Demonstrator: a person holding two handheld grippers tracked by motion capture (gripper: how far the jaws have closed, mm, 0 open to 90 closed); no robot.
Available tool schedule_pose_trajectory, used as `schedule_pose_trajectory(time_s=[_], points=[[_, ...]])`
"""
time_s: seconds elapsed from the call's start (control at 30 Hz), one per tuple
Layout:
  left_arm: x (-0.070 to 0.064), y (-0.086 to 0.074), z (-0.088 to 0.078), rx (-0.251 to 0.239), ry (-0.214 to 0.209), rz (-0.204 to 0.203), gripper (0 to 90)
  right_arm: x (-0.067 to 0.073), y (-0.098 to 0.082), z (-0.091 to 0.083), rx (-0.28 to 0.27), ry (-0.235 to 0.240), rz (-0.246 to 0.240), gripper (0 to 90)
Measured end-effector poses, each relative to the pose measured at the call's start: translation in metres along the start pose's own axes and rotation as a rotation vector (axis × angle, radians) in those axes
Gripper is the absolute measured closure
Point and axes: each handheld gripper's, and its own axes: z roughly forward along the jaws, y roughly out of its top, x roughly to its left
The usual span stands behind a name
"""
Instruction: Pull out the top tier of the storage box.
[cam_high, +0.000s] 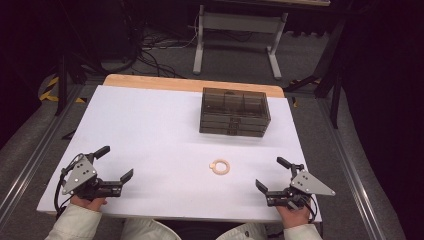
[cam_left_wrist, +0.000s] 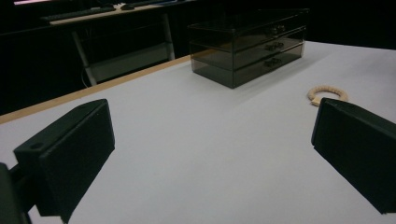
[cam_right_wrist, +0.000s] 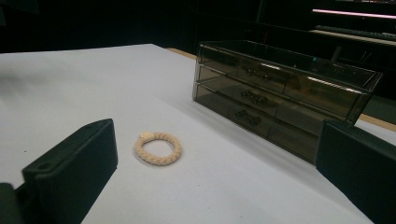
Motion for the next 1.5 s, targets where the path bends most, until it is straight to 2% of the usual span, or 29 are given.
schedule_pose_trajectory(time_s=[0.23,0.43,0.47,0.67,0.77,0.87,1.07,1.23,1.5], points=[[-0.002,0.001,-0.001,-0.014,0.014,0.005,0.5,-0.001,0.0,0.0,0.007,-0.012,0.004,0.1],[0.0,0.002,0.0,-0.008,0.005,0.02,0.6,0.0,0.0,0.0,0.015,-0.023,0.007,0.1],[-0.001,0.002,0.0,-0.011,0.013,0.007,0.6,0.001,0.0,-0.001,0.018,-0.028,0.007,0.1],[-0.003,0.003,0.001,-0.013,0.017,0.013,0.7,0.001,0.001,-0.001,0.036,-0.042,0.0,0.3],[-0.003,0.004,0.001,-0.012,0.013,0.024,0.7,-0.001,0.002,0.001,0.042,-0.042,0.013,0.2],[-0.004,0.004,0.001,-0.015,0.016,0.019,0.7,-0.002,0.004,0.003,0.042,-0.039,0.018,0.3],[-0.005,0.005,0.001,-0.013,0.013,0.02,0.7,-0.004,0.013,0.013,0.06,-0.014,0.037,0.3],[-0.005,0.005,0.001,-0.012,0.01,0.016,0.7,-0.004,0.028,0.026,0.066,-0.011,0.013,0.3],[-0.004,0.005,0.002,-0.007,0.005,0.017,0.8,-0.003,0.04,0.038,0.059,0.009,-0.002,0.3]])
